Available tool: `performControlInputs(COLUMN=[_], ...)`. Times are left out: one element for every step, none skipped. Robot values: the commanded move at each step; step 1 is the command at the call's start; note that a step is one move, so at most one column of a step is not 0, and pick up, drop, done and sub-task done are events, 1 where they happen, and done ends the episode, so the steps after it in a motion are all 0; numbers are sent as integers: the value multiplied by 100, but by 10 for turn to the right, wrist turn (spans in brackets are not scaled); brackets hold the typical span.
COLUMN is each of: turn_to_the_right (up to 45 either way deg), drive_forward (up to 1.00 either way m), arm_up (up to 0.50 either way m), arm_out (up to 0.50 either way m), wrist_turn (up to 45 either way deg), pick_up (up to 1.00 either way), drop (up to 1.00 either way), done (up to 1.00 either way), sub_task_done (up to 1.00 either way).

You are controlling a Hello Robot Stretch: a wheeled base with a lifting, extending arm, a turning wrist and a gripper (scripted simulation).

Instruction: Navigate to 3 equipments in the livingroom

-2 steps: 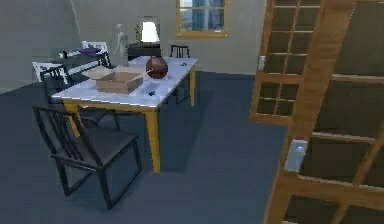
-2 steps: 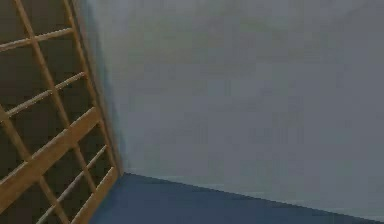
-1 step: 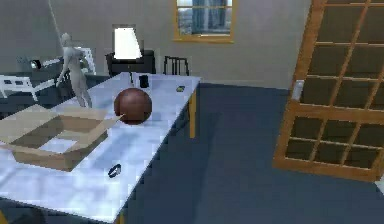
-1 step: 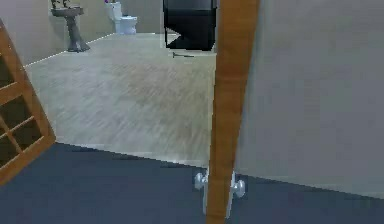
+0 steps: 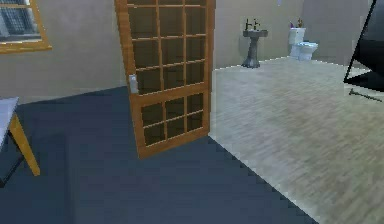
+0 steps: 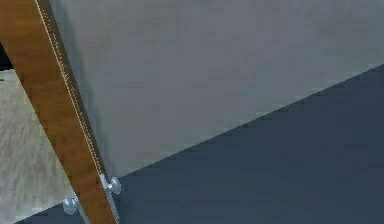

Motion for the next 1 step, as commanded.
performControlInputs(turn_to_the_right=[60], drive_forward=[0], arm_up=[0], arm_out=[0], wrist_turn=[0], pick_up=[0], drop=[0], done=[0], sub_task_done=[0])
